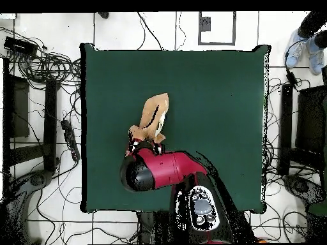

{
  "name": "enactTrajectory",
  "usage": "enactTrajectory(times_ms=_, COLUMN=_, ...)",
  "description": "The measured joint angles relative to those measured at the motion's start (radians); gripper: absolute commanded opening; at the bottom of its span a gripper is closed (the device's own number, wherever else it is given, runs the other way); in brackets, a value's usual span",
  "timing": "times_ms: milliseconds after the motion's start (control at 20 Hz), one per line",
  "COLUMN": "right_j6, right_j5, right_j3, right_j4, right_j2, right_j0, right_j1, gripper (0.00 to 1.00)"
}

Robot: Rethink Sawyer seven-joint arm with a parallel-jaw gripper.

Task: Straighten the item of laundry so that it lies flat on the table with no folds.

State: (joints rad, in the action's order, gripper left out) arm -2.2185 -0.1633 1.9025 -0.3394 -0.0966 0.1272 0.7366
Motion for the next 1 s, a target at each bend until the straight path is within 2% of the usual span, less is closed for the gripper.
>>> enactTrajectory(times_ms=300, right_j6=0.0, right_j5=-0.072, right_j3=0.024, right_j4=0.004, right_j2=-0.034, right_j0=0.019, right_j1=0.04, gripper=0.0)
enactTrajectory(times_ms=800, right_j6=0.0, right_j5=-0.387, right_j3=0.086, right_j4=0.049, right_j2=-0.1, right_j0=0.06, right_j1=0.239, gripper=0.0)
enactTrajectory(times_ms=1000, right_j6=0.0, right_j5=-0.441, right_j3=0.088, right_j4=0.049, right_j2=-0.12, right_j0=0.081, right_j1=0.271, gripper=0.0)
